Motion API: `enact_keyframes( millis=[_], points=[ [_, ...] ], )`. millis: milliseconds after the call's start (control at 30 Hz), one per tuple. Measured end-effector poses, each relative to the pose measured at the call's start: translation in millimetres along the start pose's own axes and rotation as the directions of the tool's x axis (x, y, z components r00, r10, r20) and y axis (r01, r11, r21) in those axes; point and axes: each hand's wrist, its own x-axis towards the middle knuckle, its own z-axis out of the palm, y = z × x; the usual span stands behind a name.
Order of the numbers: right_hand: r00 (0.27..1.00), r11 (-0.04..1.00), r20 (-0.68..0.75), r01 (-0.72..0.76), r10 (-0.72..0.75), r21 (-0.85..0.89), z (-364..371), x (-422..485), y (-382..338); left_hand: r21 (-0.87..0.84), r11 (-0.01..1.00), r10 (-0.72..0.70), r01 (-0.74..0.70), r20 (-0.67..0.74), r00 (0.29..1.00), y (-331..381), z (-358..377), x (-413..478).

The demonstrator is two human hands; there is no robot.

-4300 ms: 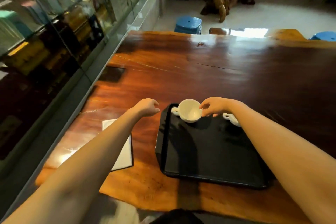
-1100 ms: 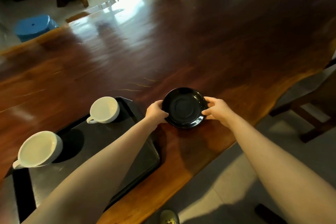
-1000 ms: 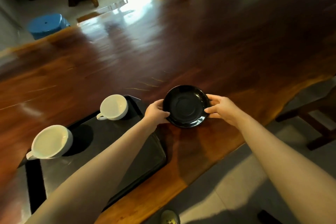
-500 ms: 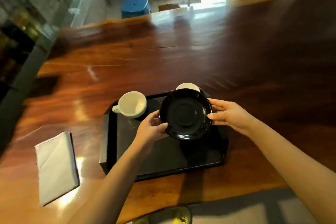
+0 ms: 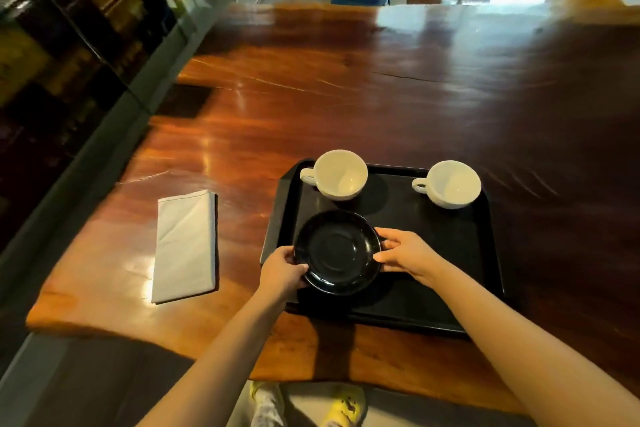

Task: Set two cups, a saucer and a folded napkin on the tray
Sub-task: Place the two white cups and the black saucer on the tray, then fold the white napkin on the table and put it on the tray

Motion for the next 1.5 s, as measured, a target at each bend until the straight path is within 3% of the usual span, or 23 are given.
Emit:
enact_keyframes(
  millis=[233,500,700,1000,1167,1367,1500],
  points=[
    [0.998,1.000,-0.064,-0.026,0.027,0.002,22,2,5,0.326,0.942,0.095,-0.079,-0.032,0.995,-9,-2,1],
    [0.986,0.995,-0.168,-0.016,-0.001,-0.102,31,-1,9,0.450,0.881,0.149,-0.142,0.021,0.989,-4,-1,8],
    [0.990,0.975,-0.133,-0.067,0.039,-0.211,34,-10,-1,0.633,0.746,0.194,-0.205,0.087,0.977,17,-14,6],
    [0.997,0.800,-0.058,-0.074,0.049,-0.596,23,-41,-85,0.771,0.564,0.178,-0.297,0.237,0.955,88,-69,17],
    [0.998,0.720,0.015,-0.037,0.066,-0.693,43,-48,-138,0.819,0.453,0.231,-0.352,0.273,0.934,114,-113,30],
    [0.995,0.666,0.095,0.096,-0.038,-0.740,104,-27,-187,0.822,0.499,0.312,-0.275,0.125,0.942,107,-181,43],
    [0.972,0.548,0.198,0.236,-0.129,-0.803,161,-5,-199,0.796,0.575,0.327,-0.189,-0.012,0.945,70,-222,47]
  ],
)
